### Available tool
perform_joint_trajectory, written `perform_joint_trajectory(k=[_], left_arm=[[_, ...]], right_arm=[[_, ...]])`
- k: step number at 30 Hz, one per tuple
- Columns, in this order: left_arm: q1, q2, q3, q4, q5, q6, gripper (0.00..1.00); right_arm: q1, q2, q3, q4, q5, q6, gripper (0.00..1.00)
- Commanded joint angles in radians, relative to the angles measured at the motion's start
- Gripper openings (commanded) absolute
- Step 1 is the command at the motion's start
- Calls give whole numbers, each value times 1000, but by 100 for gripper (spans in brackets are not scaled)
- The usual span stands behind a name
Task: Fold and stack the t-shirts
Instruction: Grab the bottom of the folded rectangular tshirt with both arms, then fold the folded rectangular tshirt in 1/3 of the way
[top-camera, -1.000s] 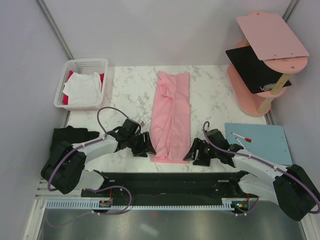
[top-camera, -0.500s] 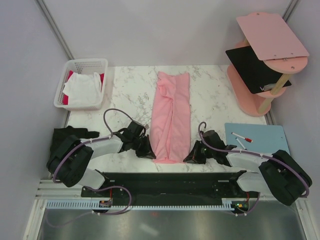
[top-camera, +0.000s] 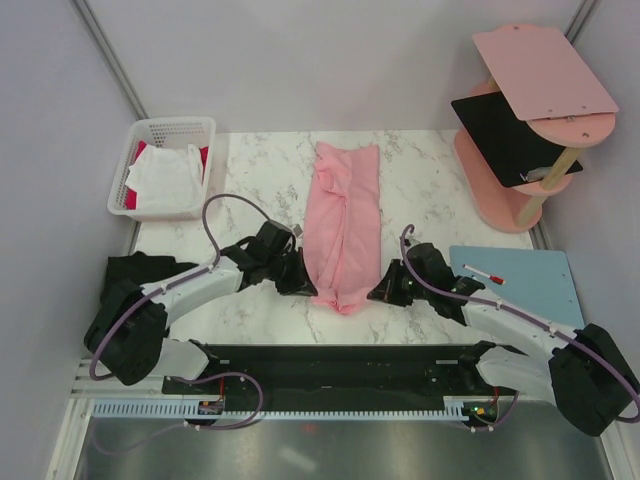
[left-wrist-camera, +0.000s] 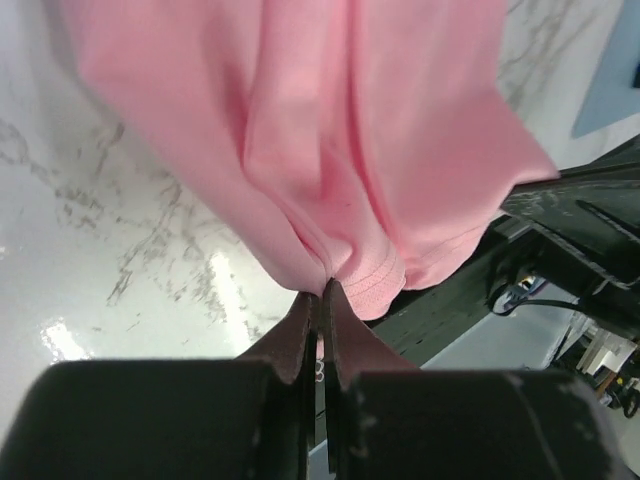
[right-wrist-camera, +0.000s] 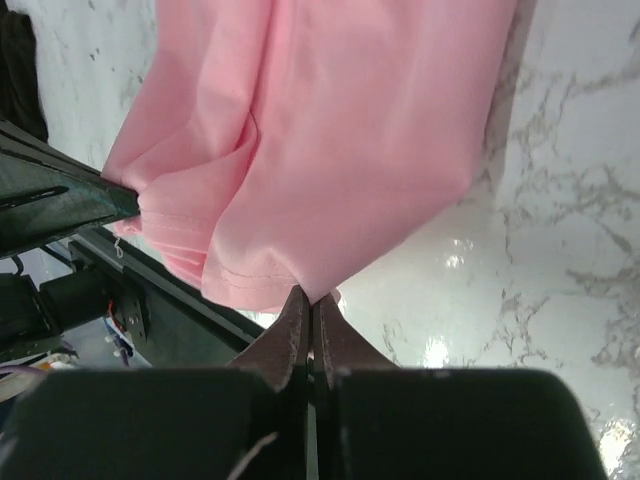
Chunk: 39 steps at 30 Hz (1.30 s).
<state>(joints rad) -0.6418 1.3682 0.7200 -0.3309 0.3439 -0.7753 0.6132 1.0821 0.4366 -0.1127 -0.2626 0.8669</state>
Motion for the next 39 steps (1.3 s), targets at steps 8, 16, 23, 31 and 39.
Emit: perform_joint_trajectory(k=[8, 16, 23, 31, 39], left_arm=[[57, 127, 298, -79, -25, 83, 2], [154, 268, 472, -106, 41, 145, 2], [208, 414, 587, -112, 84, 163, 2], [229, 558, 708, -111, 135, 165, 2], [274, 695, 826, -123, 179, 168, 3]], right_arm=[[-55, 194, 292, -25, 138, -203, 0], [-130, 364, 465, -12, 149, -311, 0], [-171, 555, 586, 8, 137, -350, 0], [-202, 682, 692, 22, 154, -364, 2], [-236, 771, 804, 4, 187, -379, 6]])
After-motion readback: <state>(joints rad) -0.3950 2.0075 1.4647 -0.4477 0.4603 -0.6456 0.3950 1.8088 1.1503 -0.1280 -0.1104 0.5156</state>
